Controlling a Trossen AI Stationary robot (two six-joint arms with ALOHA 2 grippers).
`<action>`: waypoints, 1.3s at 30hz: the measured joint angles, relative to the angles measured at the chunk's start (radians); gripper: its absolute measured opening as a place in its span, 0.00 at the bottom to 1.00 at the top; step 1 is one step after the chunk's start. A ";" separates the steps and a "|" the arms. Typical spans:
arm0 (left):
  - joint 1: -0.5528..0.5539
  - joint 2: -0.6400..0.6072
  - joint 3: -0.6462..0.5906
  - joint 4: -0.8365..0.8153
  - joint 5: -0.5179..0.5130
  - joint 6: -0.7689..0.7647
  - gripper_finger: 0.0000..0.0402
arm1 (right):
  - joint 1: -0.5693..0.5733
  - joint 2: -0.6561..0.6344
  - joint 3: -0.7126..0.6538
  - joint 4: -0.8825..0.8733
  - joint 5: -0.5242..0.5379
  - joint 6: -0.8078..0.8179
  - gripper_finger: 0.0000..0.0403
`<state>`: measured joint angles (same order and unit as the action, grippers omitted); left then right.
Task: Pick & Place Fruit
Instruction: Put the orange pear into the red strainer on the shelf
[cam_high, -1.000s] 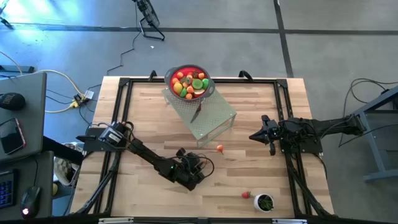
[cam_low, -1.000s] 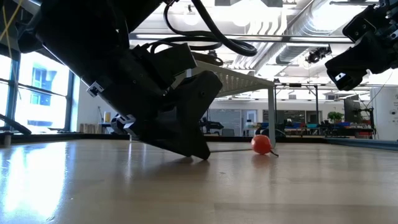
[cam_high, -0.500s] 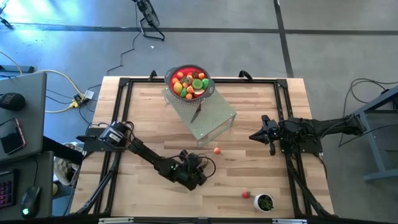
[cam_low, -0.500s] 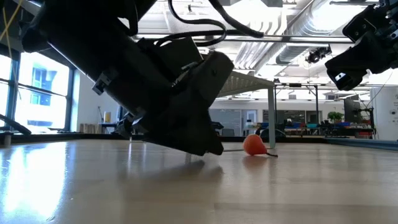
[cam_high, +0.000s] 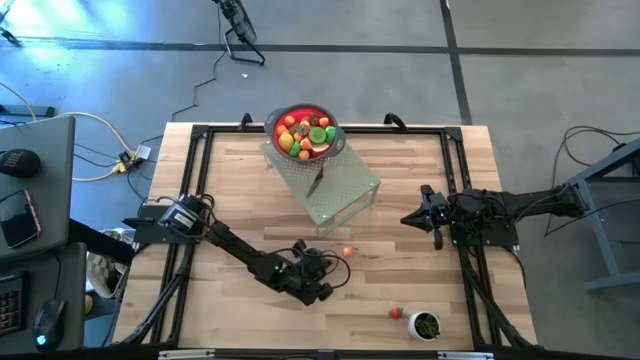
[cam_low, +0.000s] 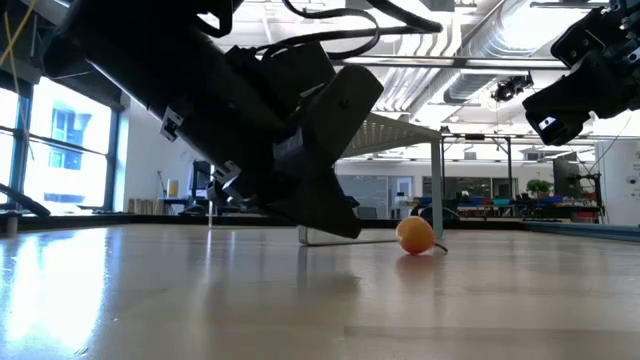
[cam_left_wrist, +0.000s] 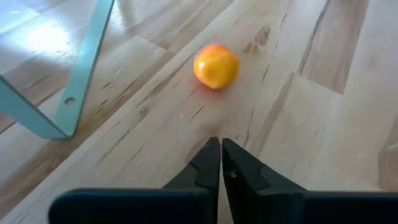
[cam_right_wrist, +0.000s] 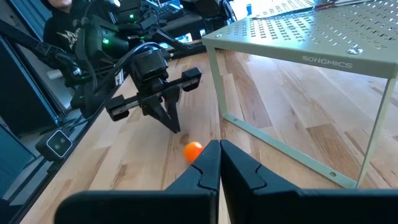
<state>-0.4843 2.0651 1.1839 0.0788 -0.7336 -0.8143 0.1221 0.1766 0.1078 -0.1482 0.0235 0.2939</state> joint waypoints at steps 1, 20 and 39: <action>0.000 0.000 0.000 0.001 0.002 0.000 0.04 | 0.000 0.000 0.000 0.000 0.000 0.000 0.01; 0.020 -0.002 0.000 0.182 0.000 0.358 0.07 | 0.000 0.000 0.000 -0.006 0.005 -0.038 0.01; 0.131 -0.118 -0.088 0.219 0.328 0.588 0.01 | 0.000 0.000 0.000 0.003 0.188 -0.046 0.01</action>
<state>-0.3532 1.9475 1.0958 0.2980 -0.4060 -0.2265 0.1219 0.1764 0.1074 -0.1452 0.2112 0.2478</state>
